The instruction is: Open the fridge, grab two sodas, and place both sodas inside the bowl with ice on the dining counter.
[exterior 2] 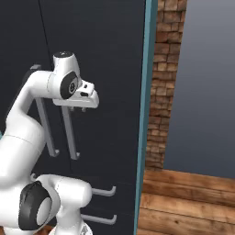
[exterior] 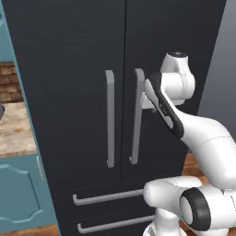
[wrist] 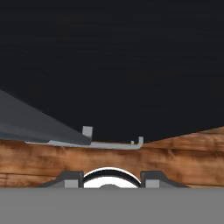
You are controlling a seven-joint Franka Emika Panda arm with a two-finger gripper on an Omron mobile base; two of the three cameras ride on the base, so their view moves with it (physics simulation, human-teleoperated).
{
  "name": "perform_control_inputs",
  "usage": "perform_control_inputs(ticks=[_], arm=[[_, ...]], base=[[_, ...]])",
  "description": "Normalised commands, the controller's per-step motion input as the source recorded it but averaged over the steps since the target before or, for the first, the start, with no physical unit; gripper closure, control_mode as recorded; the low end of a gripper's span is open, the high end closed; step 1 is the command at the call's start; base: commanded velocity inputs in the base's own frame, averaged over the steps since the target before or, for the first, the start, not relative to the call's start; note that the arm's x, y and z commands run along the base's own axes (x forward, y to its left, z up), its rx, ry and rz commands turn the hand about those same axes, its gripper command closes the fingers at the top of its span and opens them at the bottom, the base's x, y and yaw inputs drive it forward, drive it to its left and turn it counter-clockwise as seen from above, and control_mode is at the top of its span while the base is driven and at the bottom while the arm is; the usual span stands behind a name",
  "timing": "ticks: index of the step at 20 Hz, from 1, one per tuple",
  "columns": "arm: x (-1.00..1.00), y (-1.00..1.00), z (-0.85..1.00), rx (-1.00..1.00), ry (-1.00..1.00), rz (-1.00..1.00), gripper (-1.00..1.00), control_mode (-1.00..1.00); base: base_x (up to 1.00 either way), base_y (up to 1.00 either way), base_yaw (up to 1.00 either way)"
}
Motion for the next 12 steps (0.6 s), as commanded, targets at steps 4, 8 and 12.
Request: perform_control_inputs(ticks=[4, 8, 12], arm=[[-0.12, 0.0, 0.0, 0.0, -0.04, 0.0, -1.0, 1.0], [0.0, 0.0, 0.0, 0.0, 0.0, 0.0, -1.0, 1.0], [0.0, 0.0, 0.0, 0.0, 0.0, 0.0, -1.0, 1.0]], base=[[-0.27, 0.03, 0.0], [-0.61, 0.22, 0.0], [-0.64, 0.28, 0.01]])
